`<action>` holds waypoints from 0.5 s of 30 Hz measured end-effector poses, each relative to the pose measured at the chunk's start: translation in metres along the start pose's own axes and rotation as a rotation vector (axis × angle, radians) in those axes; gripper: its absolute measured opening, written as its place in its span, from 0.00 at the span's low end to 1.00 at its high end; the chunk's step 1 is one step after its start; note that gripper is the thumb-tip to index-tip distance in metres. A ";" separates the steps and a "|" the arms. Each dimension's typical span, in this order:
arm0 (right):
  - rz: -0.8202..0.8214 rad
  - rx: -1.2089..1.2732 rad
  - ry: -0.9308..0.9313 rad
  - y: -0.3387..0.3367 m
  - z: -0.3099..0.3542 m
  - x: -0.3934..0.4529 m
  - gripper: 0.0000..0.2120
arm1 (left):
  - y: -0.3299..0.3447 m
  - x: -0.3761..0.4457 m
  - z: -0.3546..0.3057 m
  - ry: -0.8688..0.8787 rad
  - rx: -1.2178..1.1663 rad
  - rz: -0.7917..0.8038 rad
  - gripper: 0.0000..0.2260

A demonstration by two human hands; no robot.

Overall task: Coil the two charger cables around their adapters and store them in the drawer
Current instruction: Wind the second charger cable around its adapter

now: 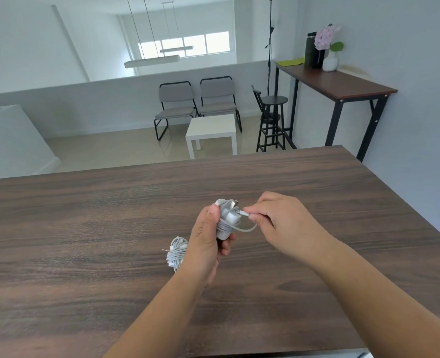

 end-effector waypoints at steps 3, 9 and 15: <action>0.045 -0.056 0.041 -0.005 0.001 0.002 0.10 | 0.003 -0.002 -0.001 0.090 0.098 -0.007 0.18; 0.017 0.139 0.253 -0.010 0.001 -0.002 0.05 | 0.003 -0.003 -0.002 0.157 0.130 0.012 0.22; 0.029 0.553 0.497 0.000 -0.009 -0.004 0.03 | -0.004 -0.001 -0.007 0.177 0.174 0.072 0.26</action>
Point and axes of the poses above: each hand's wrist, its own x-axis towards the middle knuckle, its own y-axis out of the palm, z = x × y, the point moved 4 cm from there along x, towards the middle knuckle, and after that the axes turned 4 degrees about -z, right-handed, at the moved point
